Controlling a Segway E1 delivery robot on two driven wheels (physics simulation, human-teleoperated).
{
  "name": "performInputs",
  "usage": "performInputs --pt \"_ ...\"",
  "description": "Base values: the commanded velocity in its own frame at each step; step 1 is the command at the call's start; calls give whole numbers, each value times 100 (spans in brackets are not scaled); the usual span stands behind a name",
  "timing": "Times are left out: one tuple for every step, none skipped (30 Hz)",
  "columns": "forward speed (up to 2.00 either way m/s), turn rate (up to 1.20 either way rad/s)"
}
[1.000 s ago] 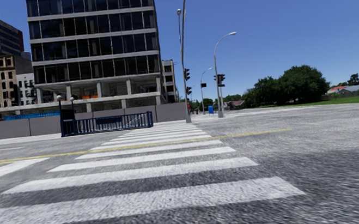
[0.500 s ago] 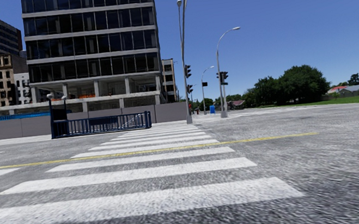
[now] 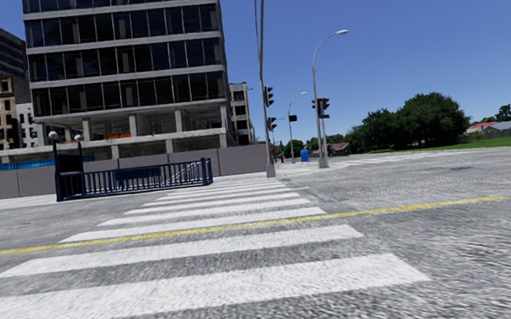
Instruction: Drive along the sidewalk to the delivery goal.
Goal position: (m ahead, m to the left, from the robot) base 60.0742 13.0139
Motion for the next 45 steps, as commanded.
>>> performInputs --pt "200 0" --pt "200 0" --pt "200 0" --pt "200 0" --pt "200 0" --pt "200 0" --pt "200 0" --pt "200 0" --pt "200 0" --pt "200 0" --pt "200 0" --pt "200 0" --pt "200 0" --pt "200 0" --pt "200 0" --pt "200 0" --pt "200 0" --pt "200 0" --pt "200 0" --pt "200 0" --pt "200 0" --pt "200 0" --pt "200 0" --pt "200 0" --pt "200 0" --pt "200 0" --pt "200 0" --pt "200 0" --pt "200 0" --pt "200 0" --pt "200 0" --pt "200 0" --pt "200 0" --pt "200 0" --pt "200 0" --pt "200 0" --pt "200 0" --pt "200 0" --pt "200 0" --pt "200 0" --pt "200 0" --pt "200 0" --pt "200 0" --pt "200 0" --pt "200 0"
